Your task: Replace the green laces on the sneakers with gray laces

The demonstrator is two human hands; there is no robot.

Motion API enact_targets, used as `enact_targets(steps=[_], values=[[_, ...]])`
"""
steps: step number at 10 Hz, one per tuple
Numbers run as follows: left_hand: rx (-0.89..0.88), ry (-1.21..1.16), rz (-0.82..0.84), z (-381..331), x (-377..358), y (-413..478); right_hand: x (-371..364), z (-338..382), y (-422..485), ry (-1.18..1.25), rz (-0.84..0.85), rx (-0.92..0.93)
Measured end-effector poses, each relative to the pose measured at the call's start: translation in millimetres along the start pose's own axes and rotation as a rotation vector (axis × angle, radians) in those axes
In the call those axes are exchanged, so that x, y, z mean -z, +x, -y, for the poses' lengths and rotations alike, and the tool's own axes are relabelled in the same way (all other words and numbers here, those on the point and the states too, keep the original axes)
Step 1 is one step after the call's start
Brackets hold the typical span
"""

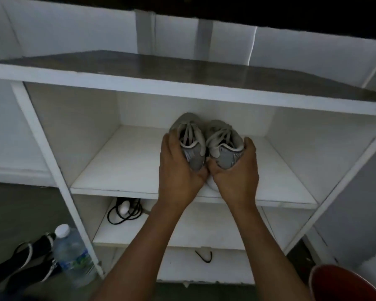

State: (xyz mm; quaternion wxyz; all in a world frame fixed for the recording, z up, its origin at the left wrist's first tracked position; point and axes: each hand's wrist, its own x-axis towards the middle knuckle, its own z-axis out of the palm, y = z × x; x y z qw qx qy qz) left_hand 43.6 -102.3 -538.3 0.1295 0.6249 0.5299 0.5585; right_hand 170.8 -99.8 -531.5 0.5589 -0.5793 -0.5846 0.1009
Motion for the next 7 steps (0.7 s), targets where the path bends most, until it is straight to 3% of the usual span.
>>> enact_targets(steps=[2,4,5,6,7], values=[[0.086,-0.027,-0.023,1,-2,2,-7,-5,-10,-0.038,-0.101,-0.164],[0.092,-0.022,-0.051,6,-5,-2,-10,-7,-9,-0.033,-0.148,-0.169],[0.151,-0.056,-0.003,5,-1,-3,-6,-2,-11,0.02,-0.085,-0.194],[0.286,-0.201,0.063,2,6,5,8,8,-5,0.152,0.069,-0.255],[0.356,-0.166,0.167,-1,19,-13,37,31,-18,0.163,0.232,-0.379]])
